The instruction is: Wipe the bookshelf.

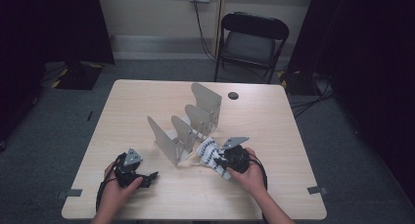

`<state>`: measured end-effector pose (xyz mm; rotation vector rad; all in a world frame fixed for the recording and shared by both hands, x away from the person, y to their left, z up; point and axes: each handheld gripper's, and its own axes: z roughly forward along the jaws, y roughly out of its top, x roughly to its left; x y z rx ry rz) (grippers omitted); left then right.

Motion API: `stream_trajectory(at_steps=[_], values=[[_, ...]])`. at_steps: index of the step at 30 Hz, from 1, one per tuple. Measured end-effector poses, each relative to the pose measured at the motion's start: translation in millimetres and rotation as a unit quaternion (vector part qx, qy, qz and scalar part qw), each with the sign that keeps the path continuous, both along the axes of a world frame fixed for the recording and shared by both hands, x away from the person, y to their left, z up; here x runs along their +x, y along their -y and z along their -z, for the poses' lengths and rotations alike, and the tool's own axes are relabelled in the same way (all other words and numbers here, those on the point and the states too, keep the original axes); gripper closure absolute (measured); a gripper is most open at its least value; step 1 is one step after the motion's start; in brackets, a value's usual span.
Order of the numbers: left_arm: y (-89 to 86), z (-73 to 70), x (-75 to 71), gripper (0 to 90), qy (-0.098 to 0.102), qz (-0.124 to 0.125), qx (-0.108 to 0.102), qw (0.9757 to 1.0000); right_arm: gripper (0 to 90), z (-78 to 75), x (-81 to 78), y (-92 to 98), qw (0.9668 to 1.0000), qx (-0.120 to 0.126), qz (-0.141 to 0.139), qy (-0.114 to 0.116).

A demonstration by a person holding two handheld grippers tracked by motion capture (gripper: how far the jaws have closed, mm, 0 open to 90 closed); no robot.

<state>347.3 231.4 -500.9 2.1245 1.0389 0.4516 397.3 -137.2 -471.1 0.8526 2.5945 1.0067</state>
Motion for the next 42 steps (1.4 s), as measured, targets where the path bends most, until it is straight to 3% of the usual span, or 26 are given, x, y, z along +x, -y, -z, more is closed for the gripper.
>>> stream_trajectory(at_steps=[5, 9, 16, 19, 23, 30, 42], values=[[0.0, 0.0, 0.0, 9.0, 0.0, 0.0, 0.0, 1.0, 76.4, -15.0, -1.0, 9.2, 0.9998, 0.012, 0.009, 0.01], [0.0, 0.0, 0.0, 8.9, 0.0, 0.0, 0.0, 1.0, 76.5, -38.8, -2.4, 11.6, 0.9993, 0.024, 0.01, 0.028], [-0.1, -0.1, 0.1, 9.0, 0.0, 0.001, 0.001, 1.0, 76.6, -94.9, -5.7, 7.1, 0.9958, 0.052, 0.005, 0.075], [-0.1, 0.0, 0.0, 8.9, 0.0, 0.0, 0.0, 1.0, 76.6, -107.6, -5.5, -0.8, 0.9944, 0.059, -0.003, 0.088], [-0.1, 0.0, 0.0, 9.0, 0.0, 0.0, 0.0, 1.0, 76.6, -100.5, -2.9, -14.5, 0.9955, 0.046, -0.013, 0.082], [-0.1, 0.0, 0.0, 8.9, 0.0, 0.0, 0.0, 1.0, 76.7, -63.7, 1.0, -28.8, 0.9982, 0.023, -0.027, 0.048], [0.0, 0.0, 0.0, 9.0, 0.0, 0.0, 0.0, 1.0, 76.7, -23.8, 2.1, -35.4, 0.9996, 0.009, -0.025, 0.013]])
